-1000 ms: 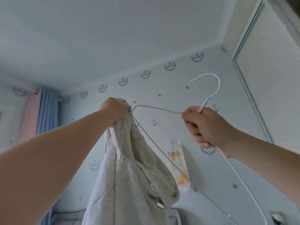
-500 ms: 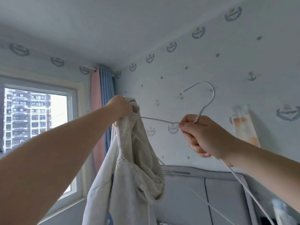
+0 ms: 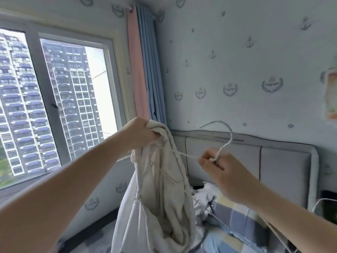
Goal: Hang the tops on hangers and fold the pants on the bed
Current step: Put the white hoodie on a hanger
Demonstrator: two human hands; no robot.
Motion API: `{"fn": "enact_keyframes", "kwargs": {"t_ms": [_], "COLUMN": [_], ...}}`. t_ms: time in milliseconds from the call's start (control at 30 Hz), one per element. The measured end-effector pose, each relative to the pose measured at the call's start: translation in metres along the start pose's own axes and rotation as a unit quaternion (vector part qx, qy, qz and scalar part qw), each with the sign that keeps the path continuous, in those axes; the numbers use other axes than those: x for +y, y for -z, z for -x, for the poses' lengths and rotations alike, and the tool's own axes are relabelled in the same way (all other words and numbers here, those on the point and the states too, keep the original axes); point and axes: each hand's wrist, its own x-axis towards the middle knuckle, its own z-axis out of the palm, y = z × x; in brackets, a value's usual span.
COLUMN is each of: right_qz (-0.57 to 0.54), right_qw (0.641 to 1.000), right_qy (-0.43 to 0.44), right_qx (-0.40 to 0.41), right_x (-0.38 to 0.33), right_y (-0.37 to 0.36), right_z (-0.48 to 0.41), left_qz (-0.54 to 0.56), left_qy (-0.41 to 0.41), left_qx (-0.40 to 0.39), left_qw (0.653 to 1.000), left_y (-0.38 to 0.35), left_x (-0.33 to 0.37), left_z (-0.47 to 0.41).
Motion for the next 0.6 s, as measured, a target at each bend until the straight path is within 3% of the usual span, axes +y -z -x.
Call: {"fn": "enact_keyframes", "kwargs": {"t_ms": [267,433,600], "right_qz": [-0.011,-0.062,-0.058], "right_qw": [0.992,0.986,0.962], "right_qy": [-0.105,-0.152,-0.265], "right_qx": [-0.069,-0.002,-0.022], "right_x": [0.075,0.091,0.109], "right_y": [-0.072,-0.088,-0.110], "right_z": [0.096,0.135,0.174], "left_qz": [0.082,0.195,0.322], "left_qy": [0.100,0.148,0.185], "left_qx": [-0.082,-0.130,-0.167], "left_qw": [0.988,0.961,0.913], "left_y": [-0.095,-0.150,-0.184], "left_x": [-0.062,-0.056,-0.044], "left_z": [0.077,0.131,0.169]}}
